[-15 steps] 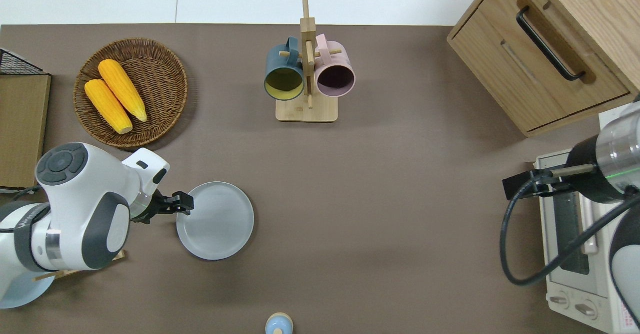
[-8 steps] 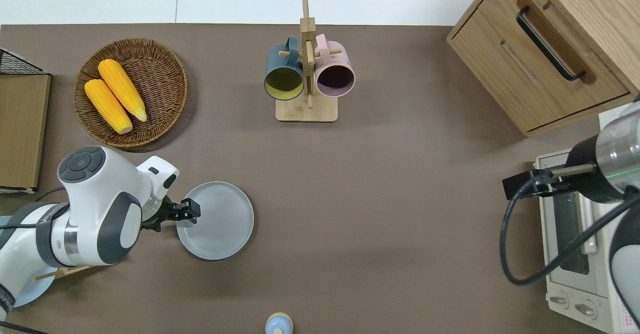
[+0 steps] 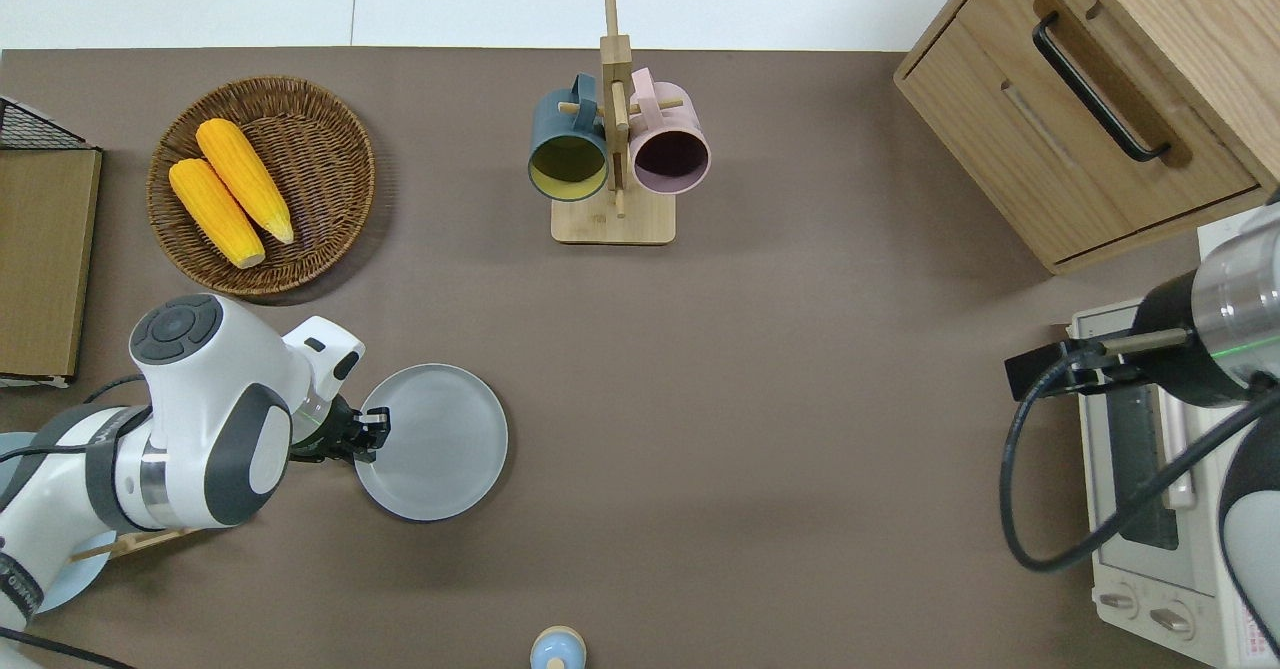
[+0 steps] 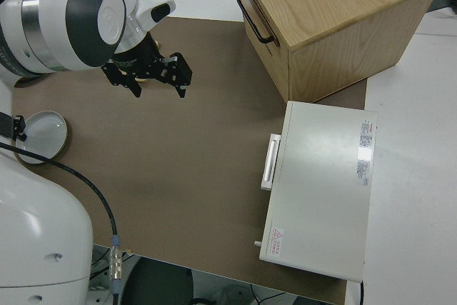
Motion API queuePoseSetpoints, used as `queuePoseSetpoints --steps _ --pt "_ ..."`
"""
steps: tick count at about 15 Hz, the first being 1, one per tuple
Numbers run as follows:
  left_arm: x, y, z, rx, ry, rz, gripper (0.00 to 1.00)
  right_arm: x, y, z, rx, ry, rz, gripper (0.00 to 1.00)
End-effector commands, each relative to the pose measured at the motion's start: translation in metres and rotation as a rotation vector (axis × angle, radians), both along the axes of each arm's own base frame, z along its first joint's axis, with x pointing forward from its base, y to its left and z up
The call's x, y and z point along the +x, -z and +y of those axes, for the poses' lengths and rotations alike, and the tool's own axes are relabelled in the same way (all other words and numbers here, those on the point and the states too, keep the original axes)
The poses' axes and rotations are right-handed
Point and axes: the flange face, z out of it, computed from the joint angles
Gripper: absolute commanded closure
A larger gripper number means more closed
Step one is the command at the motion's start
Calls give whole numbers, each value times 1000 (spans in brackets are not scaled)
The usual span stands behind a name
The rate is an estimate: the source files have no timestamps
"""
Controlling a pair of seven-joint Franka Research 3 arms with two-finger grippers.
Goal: Pick gray plate from table and place it on lower plate rack with left arm
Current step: 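Lift the gray plate and carry it toward the wooden plate rack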
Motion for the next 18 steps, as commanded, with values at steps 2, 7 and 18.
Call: queuePoseSetpoints --steps 2,7,18 --pt "-4 2 -1 -2 -12 0 1000 -3 -4 -4 2 5 5 11" --pt "19 -49 8 0 -18 -3 1000 -3 -4 -3 2 3 5 11" --pt "40 -174 67 444 -1 25 1000 -3 -4 -4 2 5 5 13"
